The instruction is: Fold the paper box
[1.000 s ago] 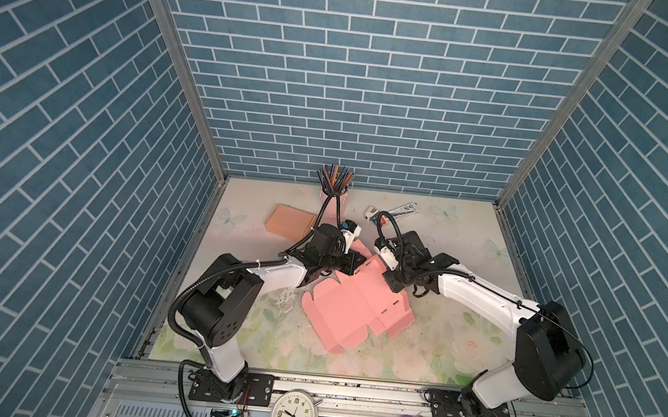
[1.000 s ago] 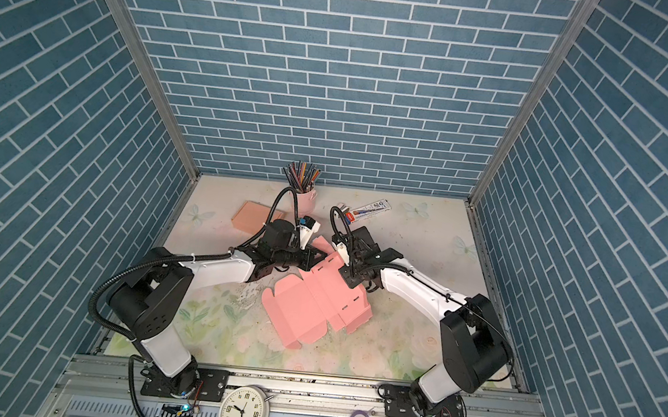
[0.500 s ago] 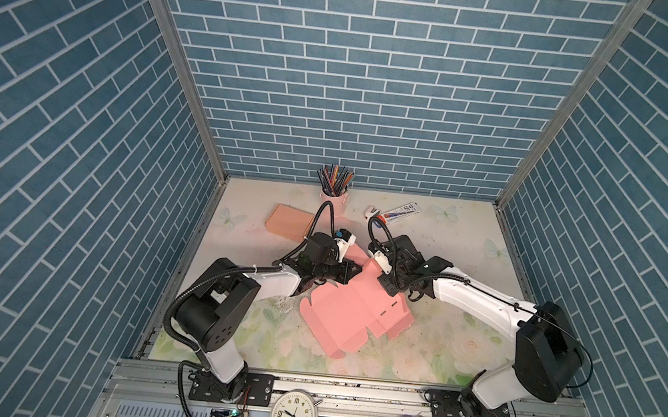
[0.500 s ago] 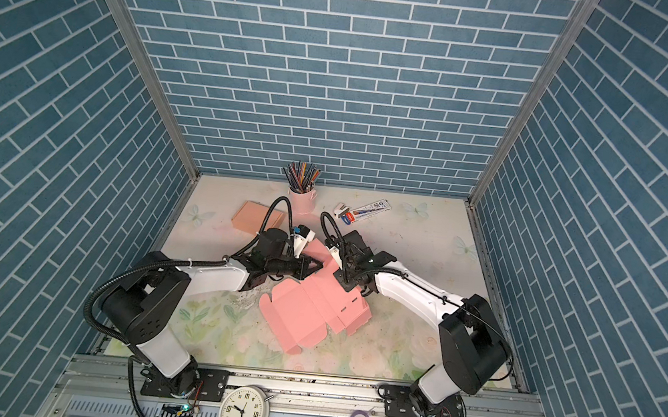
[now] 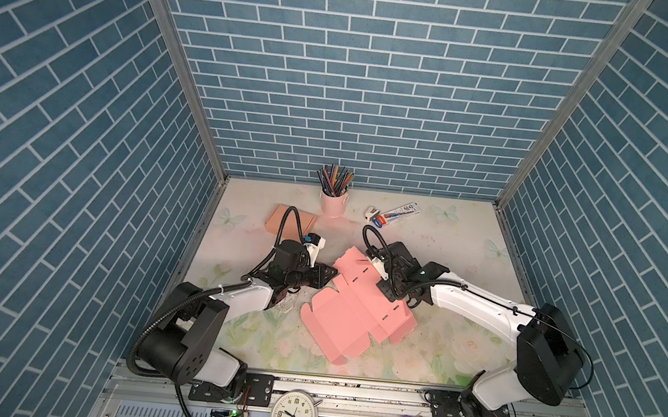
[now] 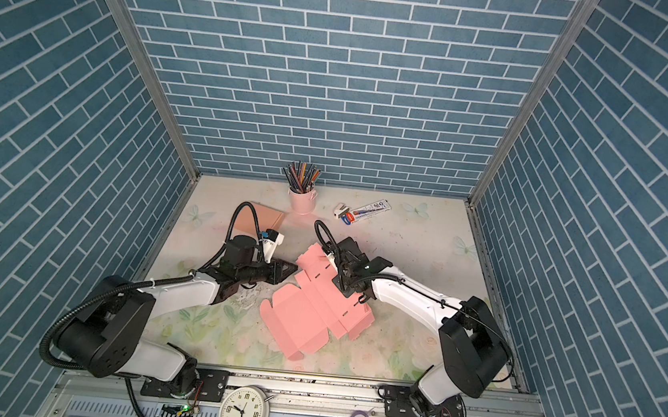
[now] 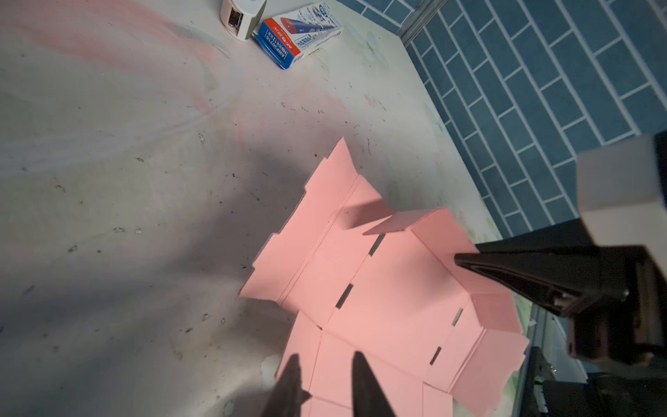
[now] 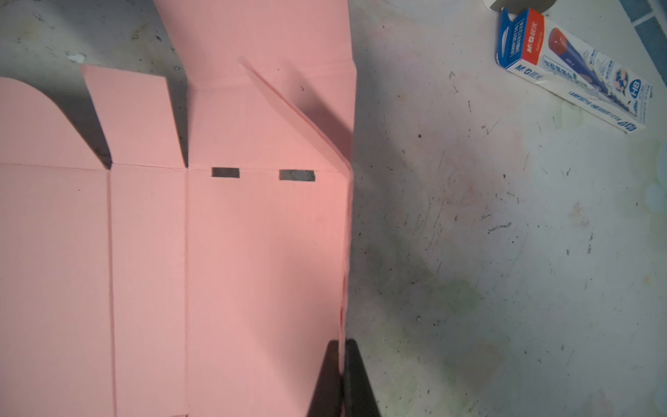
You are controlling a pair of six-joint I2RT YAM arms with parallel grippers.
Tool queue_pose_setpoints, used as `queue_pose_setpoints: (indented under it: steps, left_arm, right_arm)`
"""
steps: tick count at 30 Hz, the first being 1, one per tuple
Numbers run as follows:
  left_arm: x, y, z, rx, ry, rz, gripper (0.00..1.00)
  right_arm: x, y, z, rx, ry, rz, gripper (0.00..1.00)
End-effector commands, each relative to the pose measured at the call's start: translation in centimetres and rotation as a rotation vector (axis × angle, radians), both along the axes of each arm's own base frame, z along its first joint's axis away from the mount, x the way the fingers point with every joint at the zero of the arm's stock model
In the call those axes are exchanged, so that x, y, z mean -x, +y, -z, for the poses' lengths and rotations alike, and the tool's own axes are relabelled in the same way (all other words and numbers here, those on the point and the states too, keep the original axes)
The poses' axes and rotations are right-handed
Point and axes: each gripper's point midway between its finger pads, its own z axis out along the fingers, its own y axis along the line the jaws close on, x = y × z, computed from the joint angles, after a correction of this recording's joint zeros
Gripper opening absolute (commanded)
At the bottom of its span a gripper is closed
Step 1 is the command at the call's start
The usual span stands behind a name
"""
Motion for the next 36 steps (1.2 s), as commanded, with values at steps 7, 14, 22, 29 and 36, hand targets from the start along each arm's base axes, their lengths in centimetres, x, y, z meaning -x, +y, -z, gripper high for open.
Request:
queue_pose_setpoints:
  steps: [7,14,22,29,36]
  left_arm:
    - [0.5,-0.1,1.6,-0.045,0.015,0.012,0.41]
    - [0.2,-1.1,2.1,-0.047,0.021,0.033,0.43]
    - [0.4,-2.2,2.0,-0.051,0.015,0.059,0.42]
    - [1.0,-2.3,1.5,-0.048,0.003,0.060,0.41]
    - [2.6,-3.9,1.6,-0.038,0.014,0.100,0.39]
  right_arm:
    - [0.4,-0.2,-0.9,0.039,-0.036,-0.027,0.00]
    - [0.4,0.0,-1.1,0.046,-0.050,-0.033,0.00]
    - [0.4,0.1,-1.4,0.057,-0.065,-0.038,0.00]
    - [0.3,0.1,-1.7,0.059,-0.079,-0.039,0.00]
    - [0.1,0.5,-2.4,0.060,-0.095,-0.047,0.00]
